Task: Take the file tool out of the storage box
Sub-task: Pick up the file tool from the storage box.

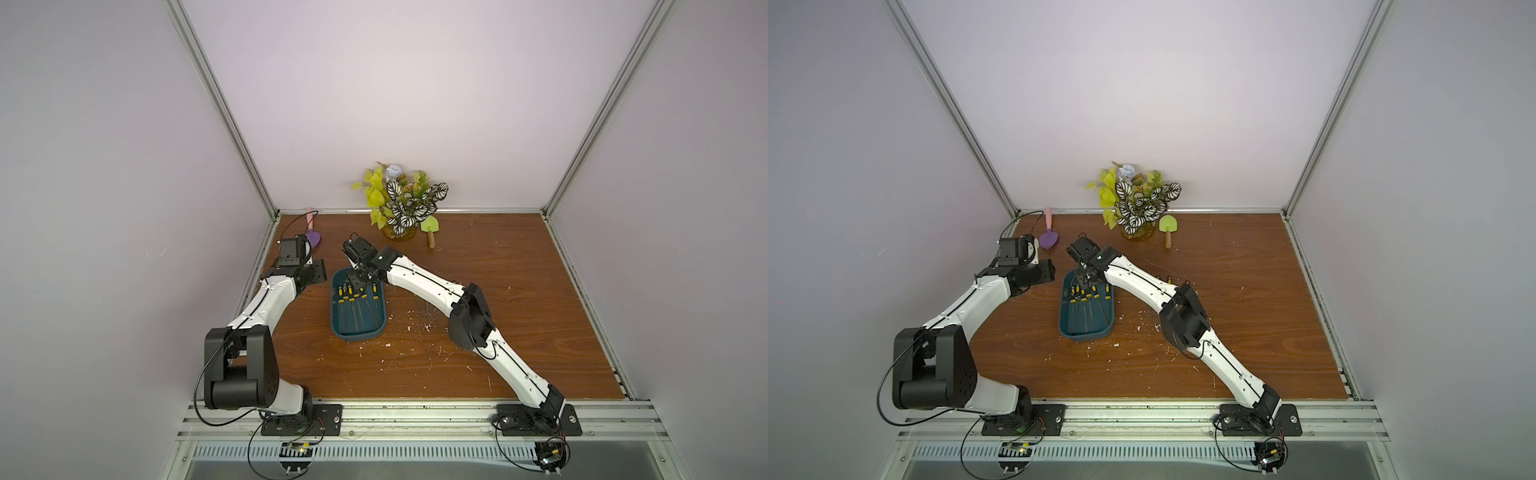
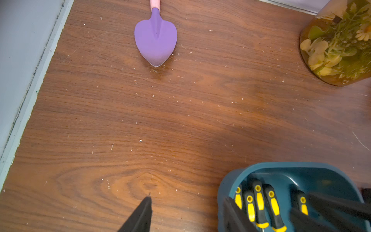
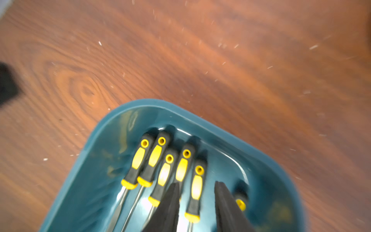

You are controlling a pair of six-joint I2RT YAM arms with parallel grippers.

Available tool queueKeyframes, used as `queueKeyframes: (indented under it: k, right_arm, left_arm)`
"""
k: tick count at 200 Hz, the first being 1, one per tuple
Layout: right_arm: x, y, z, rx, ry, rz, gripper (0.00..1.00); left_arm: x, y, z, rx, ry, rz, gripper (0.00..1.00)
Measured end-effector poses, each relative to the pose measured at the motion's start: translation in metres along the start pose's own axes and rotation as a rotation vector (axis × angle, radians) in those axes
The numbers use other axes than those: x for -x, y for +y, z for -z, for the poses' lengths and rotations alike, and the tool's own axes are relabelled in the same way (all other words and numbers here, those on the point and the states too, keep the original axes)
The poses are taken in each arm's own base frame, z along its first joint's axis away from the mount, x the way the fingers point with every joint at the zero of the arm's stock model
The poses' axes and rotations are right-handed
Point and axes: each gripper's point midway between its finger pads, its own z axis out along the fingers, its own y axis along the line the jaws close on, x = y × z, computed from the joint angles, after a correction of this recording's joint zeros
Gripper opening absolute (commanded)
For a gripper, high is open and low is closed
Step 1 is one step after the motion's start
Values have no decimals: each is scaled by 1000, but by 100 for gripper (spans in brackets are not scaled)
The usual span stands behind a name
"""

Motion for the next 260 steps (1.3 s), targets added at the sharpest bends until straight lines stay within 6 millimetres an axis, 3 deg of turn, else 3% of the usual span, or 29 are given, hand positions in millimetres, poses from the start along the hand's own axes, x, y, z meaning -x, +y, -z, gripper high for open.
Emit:
queueKeyframes:
  k: [33, 124, 260]
  right_arm:
    - [6, -2, 10, 2, -13, -4, 35]
    - [-39, -3, -27, -15, 122, 19, 34]
    - [-57, 4, -45, 3, 162, 27, 33]
  left_arm:
    - [0, 0, 0, 0, 0, 0, 59]
    - [-1, -3, -1, -17, 5, 0, 59]
    - [-2, -3, -2, -18, 8, 0, 59]
